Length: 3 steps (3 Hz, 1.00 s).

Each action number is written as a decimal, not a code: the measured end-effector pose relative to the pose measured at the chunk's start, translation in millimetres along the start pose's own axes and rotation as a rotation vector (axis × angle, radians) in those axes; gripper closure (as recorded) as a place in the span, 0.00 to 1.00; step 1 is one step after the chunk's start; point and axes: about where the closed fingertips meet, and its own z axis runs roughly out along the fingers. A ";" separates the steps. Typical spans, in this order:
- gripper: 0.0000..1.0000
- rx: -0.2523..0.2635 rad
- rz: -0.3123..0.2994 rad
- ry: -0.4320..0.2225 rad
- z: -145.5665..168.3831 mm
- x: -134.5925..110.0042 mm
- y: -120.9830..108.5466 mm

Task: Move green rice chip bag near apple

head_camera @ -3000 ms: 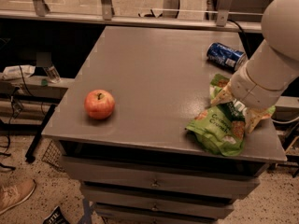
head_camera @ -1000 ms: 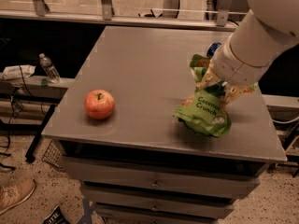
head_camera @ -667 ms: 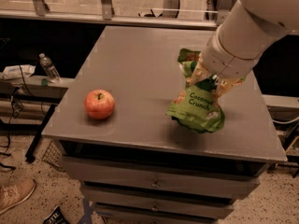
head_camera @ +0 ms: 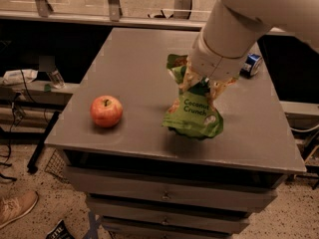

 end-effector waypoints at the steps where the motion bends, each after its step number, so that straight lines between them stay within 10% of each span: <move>1: 1.00 0.017 -0.051 -0.016 3.2 -2.4 -22.7; 3: 1.00 0.050 -0.114 -0.039 13.7 -2.0 -61.7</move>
Offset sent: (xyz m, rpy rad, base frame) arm 0.0149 0.0680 0.0047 0.0243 0.0042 0.1466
